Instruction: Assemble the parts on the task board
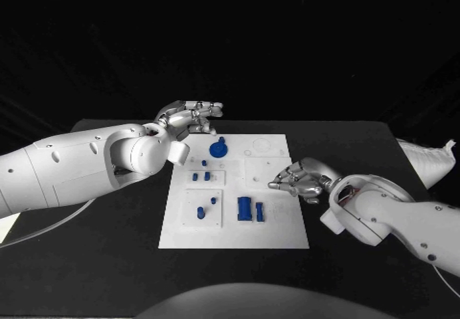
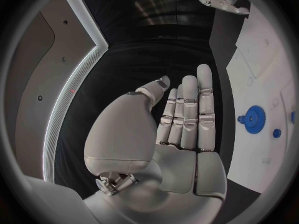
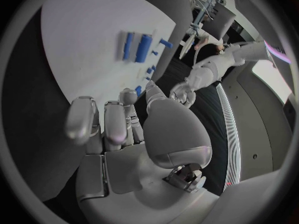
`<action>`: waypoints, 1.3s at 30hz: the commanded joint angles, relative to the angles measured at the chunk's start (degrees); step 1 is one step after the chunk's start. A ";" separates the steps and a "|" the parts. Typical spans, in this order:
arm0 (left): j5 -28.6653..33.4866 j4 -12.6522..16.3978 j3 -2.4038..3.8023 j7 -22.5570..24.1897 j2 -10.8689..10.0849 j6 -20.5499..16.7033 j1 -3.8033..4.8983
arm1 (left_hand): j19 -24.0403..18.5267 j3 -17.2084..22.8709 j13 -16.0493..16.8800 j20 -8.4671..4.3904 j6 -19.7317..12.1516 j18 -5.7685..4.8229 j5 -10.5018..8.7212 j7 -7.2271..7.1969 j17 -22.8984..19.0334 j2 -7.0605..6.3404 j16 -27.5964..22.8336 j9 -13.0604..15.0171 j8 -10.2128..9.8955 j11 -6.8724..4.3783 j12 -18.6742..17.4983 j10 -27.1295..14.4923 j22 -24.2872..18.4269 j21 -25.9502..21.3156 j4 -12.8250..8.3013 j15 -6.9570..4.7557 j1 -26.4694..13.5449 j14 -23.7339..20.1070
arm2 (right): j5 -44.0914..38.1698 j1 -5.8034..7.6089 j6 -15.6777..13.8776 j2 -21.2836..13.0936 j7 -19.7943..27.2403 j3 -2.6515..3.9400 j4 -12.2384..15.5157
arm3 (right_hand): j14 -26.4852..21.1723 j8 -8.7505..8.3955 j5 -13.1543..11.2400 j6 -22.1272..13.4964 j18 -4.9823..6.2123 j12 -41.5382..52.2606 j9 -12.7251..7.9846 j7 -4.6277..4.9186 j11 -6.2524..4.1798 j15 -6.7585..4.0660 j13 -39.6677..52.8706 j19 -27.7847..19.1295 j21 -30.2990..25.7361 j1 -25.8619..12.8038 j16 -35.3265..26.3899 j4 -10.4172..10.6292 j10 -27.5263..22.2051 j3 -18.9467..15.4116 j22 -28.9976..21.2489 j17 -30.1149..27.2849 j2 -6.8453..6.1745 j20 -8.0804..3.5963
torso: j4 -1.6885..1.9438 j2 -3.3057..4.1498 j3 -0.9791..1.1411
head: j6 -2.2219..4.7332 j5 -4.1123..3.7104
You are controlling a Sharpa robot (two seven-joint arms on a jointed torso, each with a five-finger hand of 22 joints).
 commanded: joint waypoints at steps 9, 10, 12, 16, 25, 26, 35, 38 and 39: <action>3.18 -7.89 -0.13 3.84 4.58 4.61 -2.17 | -14.17 -5.64 -5.74 5.40 0.04 0.73 0.02 -0.01 -12.08 0.35 -28.97 -0.05 -0.25 1.75 -7.93 3.35 -15.66 -20.02 2.07 4.25 -2.10 -5.09 | 41.21 2.10 0.37 5.08 30.53 0.96 -16.88 | -21.72 -5.48 -2.31 -1.29 3.09 -26.37 -4.62 3.35 5.05 6.89 -27.73 -18.91 -41.53 7.38 -48.08 -4.45 -11.10 2.19 -35.60 -33.36 1.24 6.51 | -1.07 -3.94 -1.59 | 6.31 -1.22; 3.53 -8.76 -0.13 4.23 4.97 4.83 -2.52 | -14.31 -6.58 -6.40 5.91 0.23 0.99 0.03 -0.07 -12.86 0.71 -31.11 -0.07 -0.56 1.83 -9.18 4.24 -17.12 -21.19 2.24 4.41 -1.90 -4.26 | 42.16 2.03 1.01 5.80 31.43 1.07 -18.37 | -22.70 -6.03 -3.05 -1.11 3.17 -27.56 -5.19 2.93 5.63 7.52 -30.05 -19.36 -43.89 7.64 -50.48 -4.89 -11.09 2.19 -37.32 -35.49 1.27 7.28 | -1.22 -4.21 -1.70 | 6.53 -1.16; 4.14 -10.12 -0.13 4.84 5.61 5.04 -3.08 | -15.21 -7.46 -6.73 6.15 0.54 0.82 0.06 -0.29 -13.70 0.97 -33.34 -0.06 -0.80 1.95 -10.20 5.14 -18.43 -22.42 2.44 4.85 -1.82 -4.69 | 43.32 1.92 1.97 6.84 32.66 1.25 -20.51 | -23.54 -7.13 -3.71 -0.66 3.39 -29.47 -6.29 2.26 6.40 8.64 -34.31 -19.66 -47.79 7.86 -54.20 -5.69 -10.72 2.13 -40.26 -39.29 1.65 8.54 | -1.41 -4.59 -1.78 | 7.39 -1.19; 5.26 -12.83 -0.12 6.05 6.89 5.11 -4.28 | -15.74 -9.16 -6.94 6.69 1.06 0.88 -0.27 -0.20 -15.42 1.59 -37.04 -0.10 -1.47 2.02 -12.59 6.59 -20.54 -23.82 2.70 5.30 -1.33 -4.51 | 44.76 1.63 3.83 8.39 34.32 1.53 -23.91 | -18.54 -8.68 -4.34 0.93 3.77 -32.46 -9.69 1.78 6.56 9.02 -45.56 -15.51 -55.24 7.57 -59.40 -8.71 -7.63 1.42 -46.77 -48.52 3.15 8.94 | -1.46 -5.25 -1.74 | 8.53 -1.61; 4.41 -15.49 -0.13 4.81 8.12 3.21 -5.67 | -31.85 -14.89 -10.65 2.46 -16.49 -2.93 -2.21 -3.32 -20.24 7.16 -42.96 -4.06 -6.54 -0.53 -17.71 -11.39 -26.43 -28.67 0.46 3.23 -23.99 -22.59 | 42.70 1.18 2.43 9.46 32.26 1.66 -26.82 | -34.76 -12.27 -9.76 -15.27 -0.13 -38.70 -15.12 -0.32 3.11 2.29 -53.81 -32.10 -60.48 -17.13 -63.47 -8.28 -23.52 1.03 -52.15 -57.05 -0.85 4.68 | -1.25 -5.60 -1.62 | 9.55 -1.59; 4.35 -15.36 -0.11 4.86 8.13 2.99 -5.69 | -32.64 -15.14 -10.65 2.28 -17.36 -2.93 -2.36 -3.44 -20.43 7.16 -43.15 -4.06 -6.54 -0.66 -17.90 -12.33 -26.65 -28.67 0.46 3.13 -25.14 -23.52 | 42.80 1.17 2.20 9.41 32.34 1.64 -26.65 | -35.81 -12.27 -9.76 -16.11 -0.14 -38.70 -15.29 -0.46 3.03 2.29 -53.98 -33.10 -64.57 -18.33 -63.47 -8.28 -24.45 1.03 -52.30 -57.27 -0.85 4.54 | -1.14 -5.61 -1.59 | 9.61 -1.67; 2.41 -10.95 0.64 6.56 8.24 -5.06 -6.60 | -43.76 -18.14 -10.65 -0.57 -29.61 -4.20 -6.38 -5.40 -22.84 7.16 -45.54 -4.06 -6.54 -6.19 -20.01 -25.33 -29.54 -28.67 0.46 -1.25 -41.01 -36.60 | 46.47 0.96 -5.85 7.60 35.31 1.03 -20.51 | -50.28 -12.27 -9.76 -27.94 -1.72 -38.70 -17.40 -2.46 -2.32 2.29 -58.92 -46.87 -64.57 -34.74 -63.47 -8.28 -37.35 1.03 -56.59 -59.46 -0.85 2.09 | 2.89 -5.79 -0.46 | 11.85 -4.67; 1.27 -8.38 1.08 7.55 8.31 -9.74 -7.14 | -46.57 -18.90 -10.65 -1.27 -32.67 -4.80 -6.38 -9.70 -23.44 7.16 -46.09 -4.06 -6.54 -6.19 -24.51 -28.58 -30.25 -28.67 0.46 -1.25 -44.97 -39.87 | 48.61 0.84 -10.53 6.55 37.03 0.68 -16.94 | -53.90 -12.27 -9.76 -30.92 -1.75 -38.70 -17.92 -6.86 -2.32 2.29 -58.92 -50.31 -64.57 -38.84 -63.47 -8.28 -40.58 1.03 -56.59 -59.99 -0.85 1.46 | 4.71 -5.88 0.06 | 12.87 -6.03; 0.83 -7.39 1.25 7.93 8.34 -11.56 -7.34 | -47.39 -19.10 -10.65 -1.50 -33.58 -4.80 -6.38 -9.70 -23.62 7.16 -46.33 -4.06 -6.54 -6.19 -24.51 -29.57 -30.48 -28.67 0.46 -1.25 -46.16 -40.85 | 49.42 0.79 -12.32 6.15 37.69 0.54 -15.58 | -54.99 -12.27 -9.76 -31.80 -2.25 -38.70 -21.95 -6.86 -2.32 2.29 -58.92 -51.34 -64.57 -40.06 -63.47 -8.28 -41.55 1.03 -56.59 -64.09 -0.85 1.29 | 5.22 -5.90 0.20 | 13.15 -6.40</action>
